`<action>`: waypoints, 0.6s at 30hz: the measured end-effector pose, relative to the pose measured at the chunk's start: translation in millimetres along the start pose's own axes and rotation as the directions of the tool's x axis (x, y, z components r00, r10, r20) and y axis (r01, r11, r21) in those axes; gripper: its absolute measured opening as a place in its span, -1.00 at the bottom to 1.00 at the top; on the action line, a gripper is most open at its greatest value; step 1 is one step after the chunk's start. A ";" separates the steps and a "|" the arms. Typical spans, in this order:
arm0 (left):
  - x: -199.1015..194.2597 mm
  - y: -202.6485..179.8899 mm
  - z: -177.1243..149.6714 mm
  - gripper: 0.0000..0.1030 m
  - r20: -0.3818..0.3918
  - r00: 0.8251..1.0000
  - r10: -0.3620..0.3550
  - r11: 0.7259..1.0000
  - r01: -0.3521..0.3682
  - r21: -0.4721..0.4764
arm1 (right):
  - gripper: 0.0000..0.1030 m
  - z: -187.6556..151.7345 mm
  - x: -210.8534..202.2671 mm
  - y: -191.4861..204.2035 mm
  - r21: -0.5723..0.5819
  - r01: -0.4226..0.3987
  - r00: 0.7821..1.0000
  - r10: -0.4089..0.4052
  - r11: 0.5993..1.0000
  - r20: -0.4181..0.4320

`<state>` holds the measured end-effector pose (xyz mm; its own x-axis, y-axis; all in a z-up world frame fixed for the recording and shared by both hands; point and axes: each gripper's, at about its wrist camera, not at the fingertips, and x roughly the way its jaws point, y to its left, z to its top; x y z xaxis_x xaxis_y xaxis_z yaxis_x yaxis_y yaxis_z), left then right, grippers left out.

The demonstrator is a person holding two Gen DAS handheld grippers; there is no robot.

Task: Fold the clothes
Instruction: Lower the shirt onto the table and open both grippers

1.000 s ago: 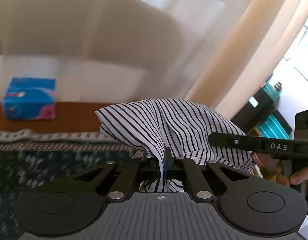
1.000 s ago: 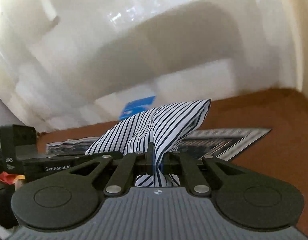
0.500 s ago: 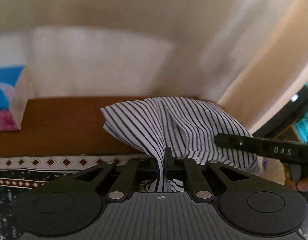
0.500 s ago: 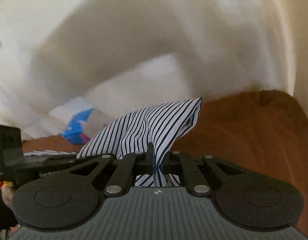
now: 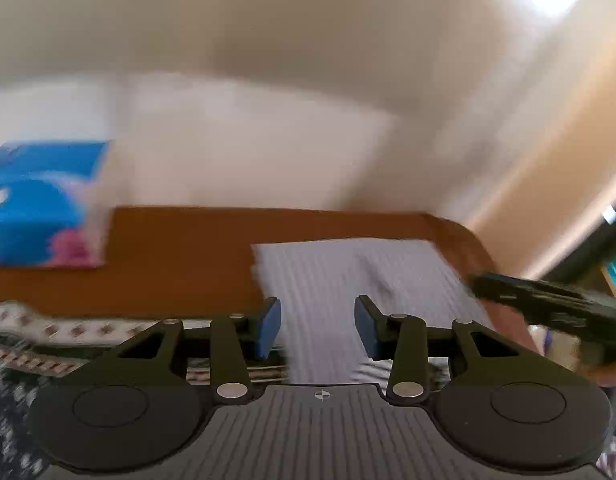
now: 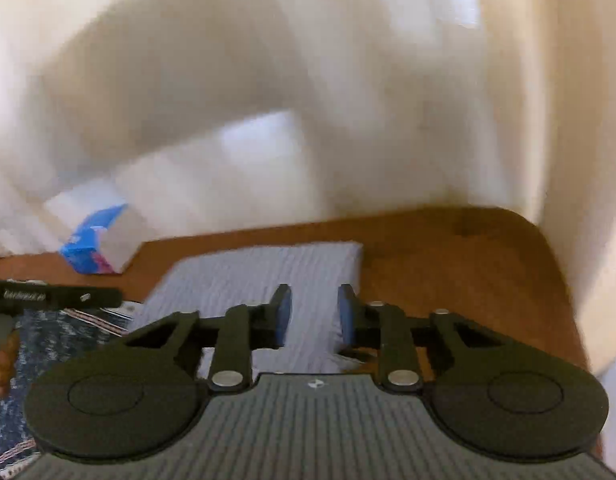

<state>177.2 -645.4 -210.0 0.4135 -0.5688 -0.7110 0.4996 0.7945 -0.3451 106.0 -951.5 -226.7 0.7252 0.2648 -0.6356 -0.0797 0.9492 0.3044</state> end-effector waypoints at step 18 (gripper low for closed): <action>30.6 -39.1 -42.5 0.21 -0.107 0.994 -0.024 0.992 0.037 0.120 | -0.48 -25.7 29.0 -13.3 0.033 0.136 0.989 -0.134 0.990 -0.064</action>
<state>138.0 -684.9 -244.4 0.3172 -0.5619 -0.7639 0.6023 0.7416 -0.2954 110.5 -952.1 -267.4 0.6843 0.1455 -0.7146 0.0428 0.9702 0.2385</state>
